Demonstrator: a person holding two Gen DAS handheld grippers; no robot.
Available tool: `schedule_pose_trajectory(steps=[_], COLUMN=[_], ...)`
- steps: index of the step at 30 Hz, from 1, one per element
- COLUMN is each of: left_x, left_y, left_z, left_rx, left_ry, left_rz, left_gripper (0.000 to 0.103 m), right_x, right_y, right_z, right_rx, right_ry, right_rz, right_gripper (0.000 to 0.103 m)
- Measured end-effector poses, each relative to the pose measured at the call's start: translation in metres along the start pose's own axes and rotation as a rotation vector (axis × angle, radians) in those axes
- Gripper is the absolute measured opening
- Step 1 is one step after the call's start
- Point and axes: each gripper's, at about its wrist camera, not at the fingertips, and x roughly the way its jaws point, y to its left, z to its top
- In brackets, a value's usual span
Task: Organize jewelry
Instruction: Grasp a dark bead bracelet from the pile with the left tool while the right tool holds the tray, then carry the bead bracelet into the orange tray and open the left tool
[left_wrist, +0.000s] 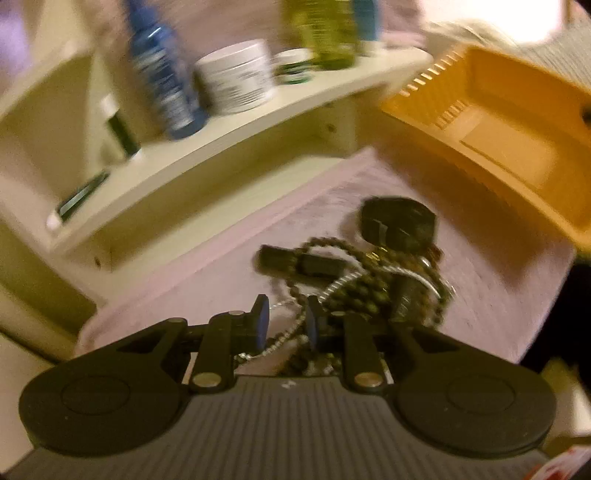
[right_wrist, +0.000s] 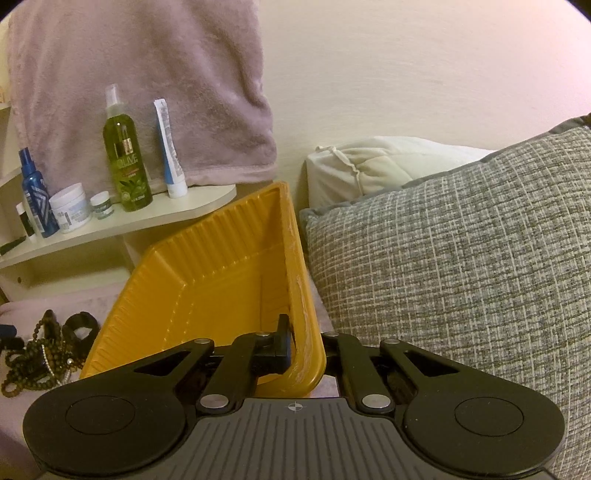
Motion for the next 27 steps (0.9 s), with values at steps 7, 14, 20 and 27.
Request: schedule_pose_trajectory(steps=[7,14,20,27], left_x=[0.025,0.028,-0.005,-0.041], left_y=[0.019,0.014,0.019,0.027], left_z=[0.008,0.010,0.023,0.050], left_rx=[-0.159,-0.155,-0.124,-0.093], left_ry=[0.014,0.009,-0.095,-0.168], left_rz=[-0.071,-0.054,-0.013,0.016], left_gripper=[0.019,0.006,0.006,0.006], right_x=[0.001,0.001,-0.001,-0.003], right_y=[-0.003,-0.005,-0.003,0.001], right_z=[-0.002,-0.001,-0.003,-0.003], right_rx=[0.000,0.002,0.000,-0.004], right_ry=[0.010,0.010,0.007,-0.004], right_rz=[0.001,0.005,0.005,0.004], right_gripper=[0.005,0.005,0.005,0.005])
